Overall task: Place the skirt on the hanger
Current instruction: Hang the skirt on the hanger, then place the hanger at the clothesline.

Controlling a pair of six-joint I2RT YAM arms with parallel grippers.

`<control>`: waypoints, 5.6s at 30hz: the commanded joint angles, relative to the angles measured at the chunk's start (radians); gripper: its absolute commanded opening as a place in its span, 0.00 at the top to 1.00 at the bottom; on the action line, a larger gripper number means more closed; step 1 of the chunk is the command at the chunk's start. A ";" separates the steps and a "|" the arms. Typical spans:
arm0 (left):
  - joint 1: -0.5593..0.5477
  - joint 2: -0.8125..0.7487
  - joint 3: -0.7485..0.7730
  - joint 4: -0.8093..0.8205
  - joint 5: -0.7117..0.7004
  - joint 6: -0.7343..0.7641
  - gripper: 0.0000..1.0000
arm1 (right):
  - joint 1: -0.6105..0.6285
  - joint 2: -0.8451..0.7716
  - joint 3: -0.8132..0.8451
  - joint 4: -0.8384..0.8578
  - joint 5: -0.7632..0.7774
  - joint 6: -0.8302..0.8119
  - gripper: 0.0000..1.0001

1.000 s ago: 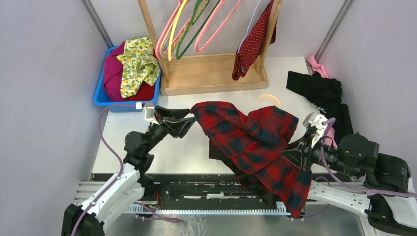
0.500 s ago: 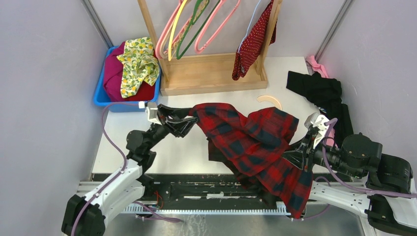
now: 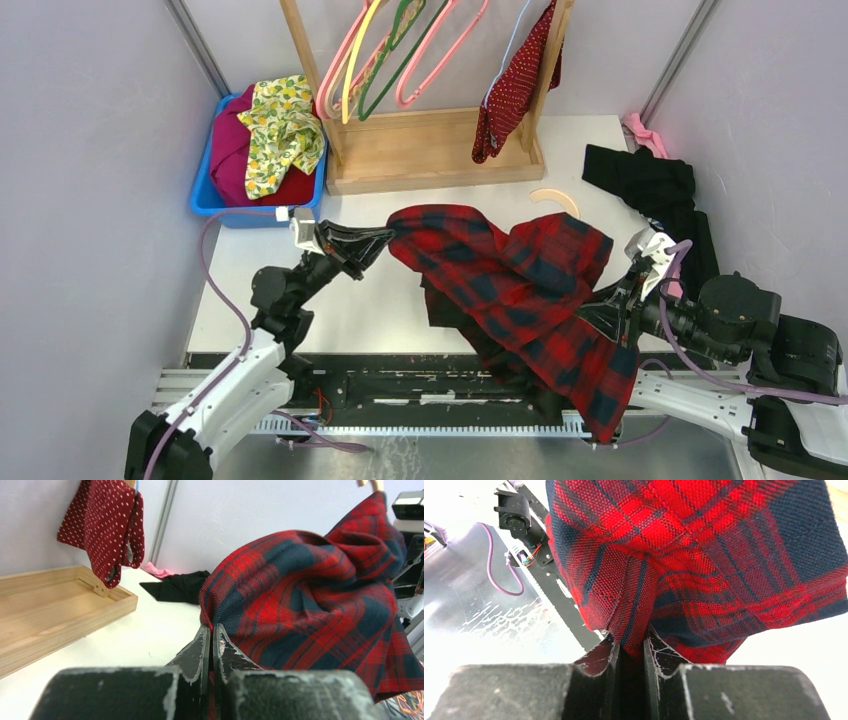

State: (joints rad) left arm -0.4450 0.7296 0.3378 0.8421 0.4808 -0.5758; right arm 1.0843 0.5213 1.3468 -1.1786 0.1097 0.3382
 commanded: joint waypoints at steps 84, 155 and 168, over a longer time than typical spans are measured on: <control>-0.344 0.826 1.159 -0.784 -0.781 0.150 0.50 | -0.001 0.136 0.213 -0.169 0.715 0.138 0.99; -0.403 0.958 1.455 -0.904 -0.546 0.427 0.45 | 0.000 0.314 0.304 0.009 0.597 0.009 0.99; -0.344 0.526 1.121 -1.014 -0.763 0.334 0.43 | -0.001 0.517 0.406 0.344 0.676 -0.137 0.99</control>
State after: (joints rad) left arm -0.8055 1.4067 1.5700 -0.1513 -0.2161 -0.2005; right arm 1.0843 0.9829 1.6543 -1.1297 0.6899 0.2890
